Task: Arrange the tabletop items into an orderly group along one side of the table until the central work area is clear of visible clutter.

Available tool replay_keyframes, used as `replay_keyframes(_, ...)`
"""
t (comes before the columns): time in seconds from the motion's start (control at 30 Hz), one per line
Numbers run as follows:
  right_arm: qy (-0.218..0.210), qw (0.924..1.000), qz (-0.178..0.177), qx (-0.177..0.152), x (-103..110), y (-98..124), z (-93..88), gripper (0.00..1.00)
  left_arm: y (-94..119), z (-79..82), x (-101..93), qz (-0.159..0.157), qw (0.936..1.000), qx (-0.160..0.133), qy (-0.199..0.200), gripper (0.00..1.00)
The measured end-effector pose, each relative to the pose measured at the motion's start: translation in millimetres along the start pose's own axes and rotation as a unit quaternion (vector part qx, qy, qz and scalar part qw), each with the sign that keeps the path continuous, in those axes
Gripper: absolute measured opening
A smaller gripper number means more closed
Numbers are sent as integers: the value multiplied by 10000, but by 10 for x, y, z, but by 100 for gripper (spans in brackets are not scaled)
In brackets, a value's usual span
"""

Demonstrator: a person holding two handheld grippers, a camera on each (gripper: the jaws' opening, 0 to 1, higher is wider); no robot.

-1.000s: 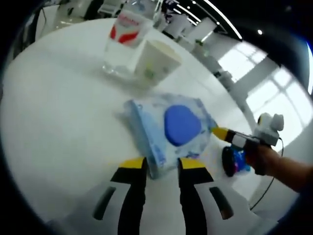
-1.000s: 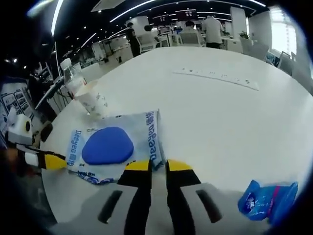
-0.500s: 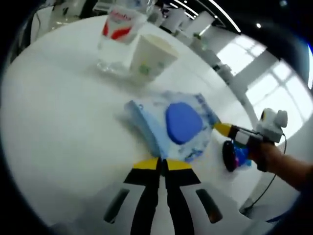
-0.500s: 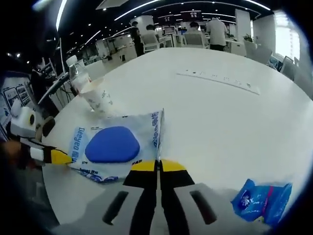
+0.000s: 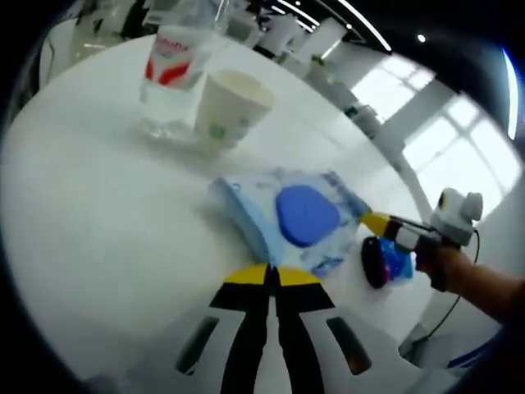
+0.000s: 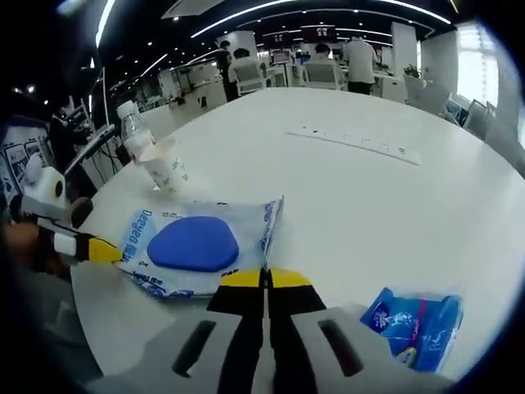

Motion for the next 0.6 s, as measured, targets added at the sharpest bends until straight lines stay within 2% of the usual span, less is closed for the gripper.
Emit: replay_keyframes(0.6, -89, 9996, -208, -188, -74, 163, -4, 0, -137, 298, -69, -133, 9990, 32, -418, 0)
Point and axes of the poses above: the point that each gripper's makers call its tool centre point, and the gripper's own axes: y roughly backward along the fingers, x roughly to its left, z roughly out of its top, the point moved 7 cm from there along y, roughly backward along the fingers, and after that the axes turned 3 degrees about y, right-handed, at the moved point
